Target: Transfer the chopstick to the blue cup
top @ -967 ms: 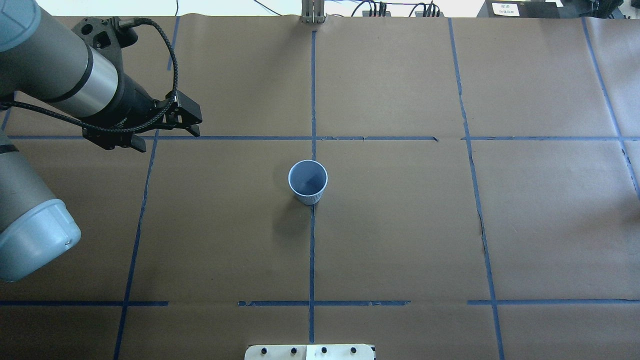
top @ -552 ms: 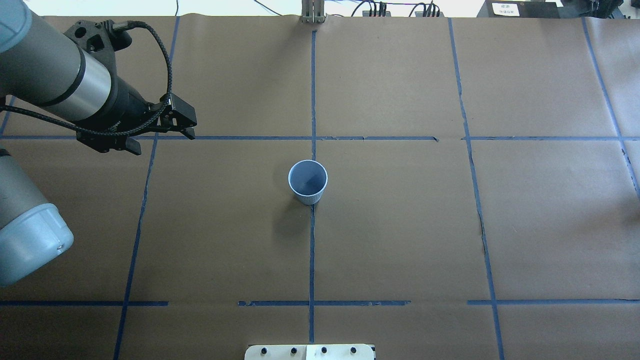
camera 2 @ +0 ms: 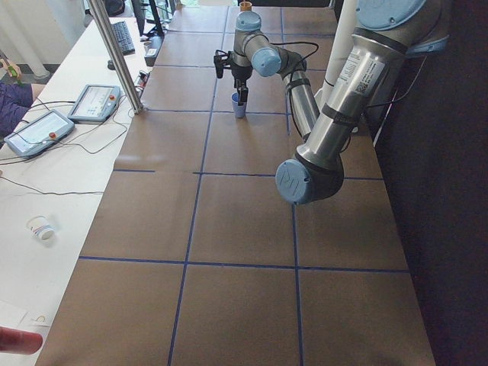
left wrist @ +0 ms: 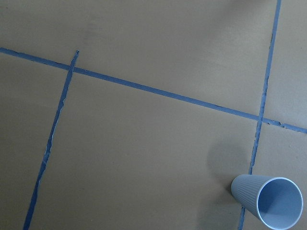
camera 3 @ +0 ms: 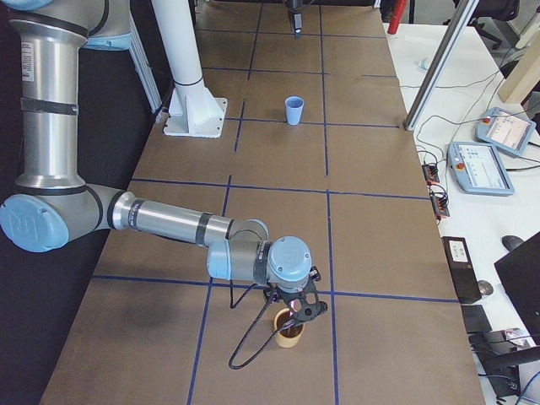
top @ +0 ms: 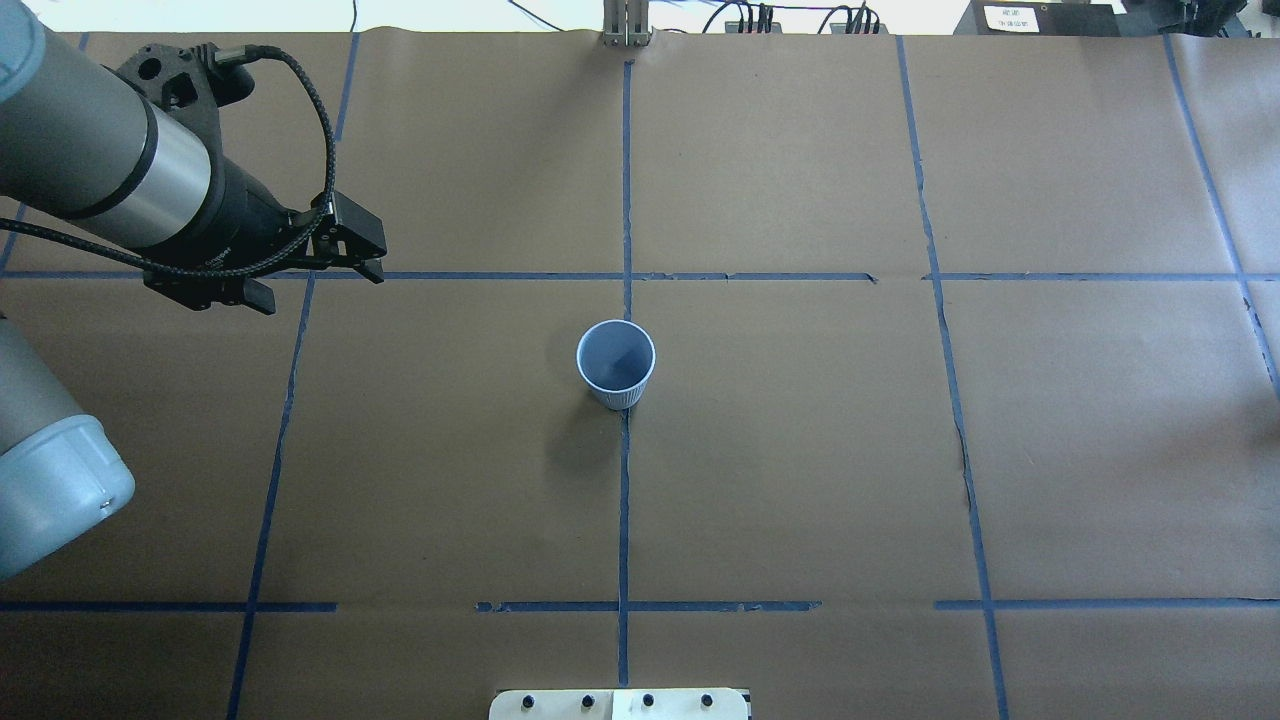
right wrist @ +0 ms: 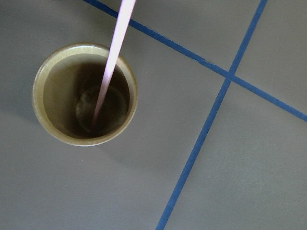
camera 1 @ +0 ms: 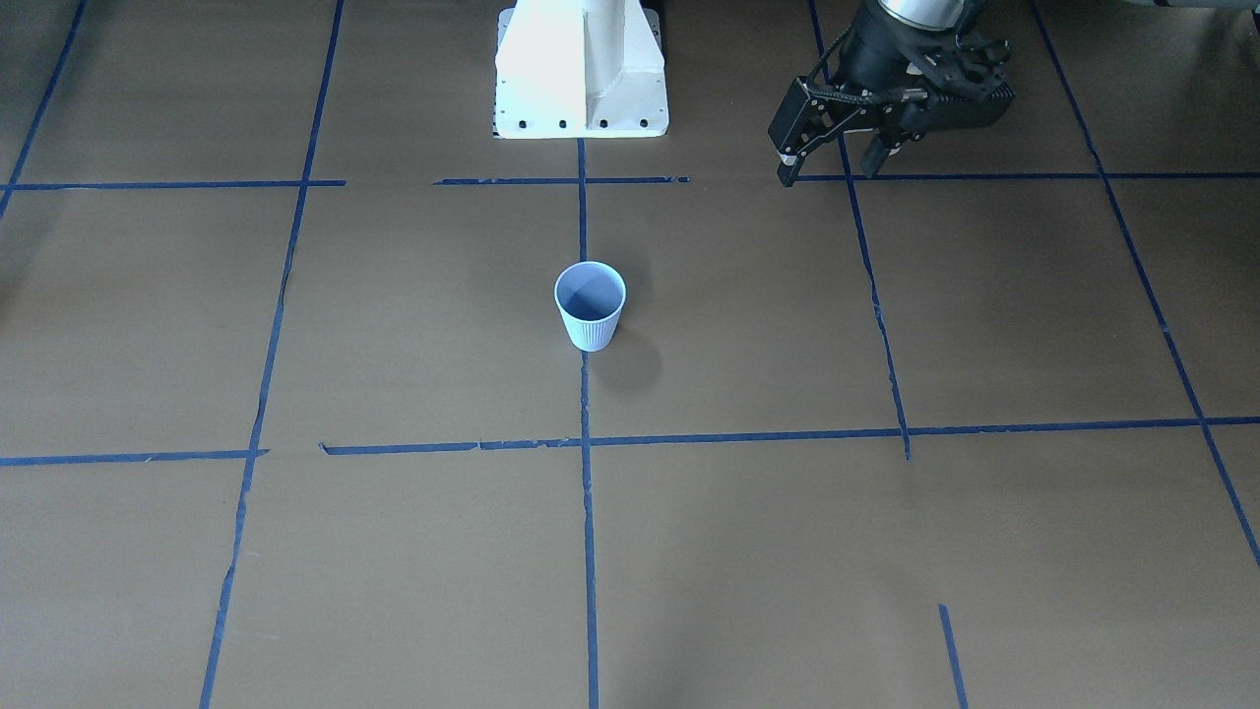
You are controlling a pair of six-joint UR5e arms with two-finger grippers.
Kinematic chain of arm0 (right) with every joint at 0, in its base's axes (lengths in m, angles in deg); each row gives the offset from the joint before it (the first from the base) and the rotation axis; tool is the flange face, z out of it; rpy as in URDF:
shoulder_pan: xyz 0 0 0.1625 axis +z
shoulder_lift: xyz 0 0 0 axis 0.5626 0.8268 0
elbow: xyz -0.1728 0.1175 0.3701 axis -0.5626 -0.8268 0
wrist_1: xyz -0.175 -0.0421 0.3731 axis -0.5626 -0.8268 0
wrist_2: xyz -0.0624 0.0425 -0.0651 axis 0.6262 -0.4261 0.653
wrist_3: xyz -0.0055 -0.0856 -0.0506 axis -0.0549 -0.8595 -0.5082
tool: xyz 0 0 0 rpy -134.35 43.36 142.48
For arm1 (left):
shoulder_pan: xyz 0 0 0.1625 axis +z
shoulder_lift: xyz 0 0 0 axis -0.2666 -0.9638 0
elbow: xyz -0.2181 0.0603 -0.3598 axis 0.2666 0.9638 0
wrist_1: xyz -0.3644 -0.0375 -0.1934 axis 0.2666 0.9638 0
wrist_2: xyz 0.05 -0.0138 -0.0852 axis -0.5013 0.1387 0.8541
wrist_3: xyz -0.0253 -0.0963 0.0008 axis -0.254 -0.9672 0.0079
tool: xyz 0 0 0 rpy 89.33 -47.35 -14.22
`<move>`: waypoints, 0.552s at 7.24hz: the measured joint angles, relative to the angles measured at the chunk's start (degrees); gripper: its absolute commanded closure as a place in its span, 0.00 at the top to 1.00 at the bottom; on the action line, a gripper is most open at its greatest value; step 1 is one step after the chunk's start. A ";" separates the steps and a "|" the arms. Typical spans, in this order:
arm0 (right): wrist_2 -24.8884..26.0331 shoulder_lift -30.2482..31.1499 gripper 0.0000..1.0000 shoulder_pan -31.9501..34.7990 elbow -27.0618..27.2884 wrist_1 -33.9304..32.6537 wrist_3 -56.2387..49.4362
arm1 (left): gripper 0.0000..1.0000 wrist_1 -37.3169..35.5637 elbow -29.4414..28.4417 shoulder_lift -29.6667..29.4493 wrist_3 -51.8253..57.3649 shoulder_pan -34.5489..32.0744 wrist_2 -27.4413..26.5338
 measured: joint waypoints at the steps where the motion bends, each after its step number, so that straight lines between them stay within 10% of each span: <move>1: 0.08 -0.07 0.82 -0.01 -0.16 -0.01 0.98 | 1.00 0.00 0.03 0.01 0.00 0.03 0.00; 4: 0.22 -0.77 0.46 -0.01 -1.80 0.08 1.62 | 1.00 0.00 0.27 0.03 0.00 0.04 0.00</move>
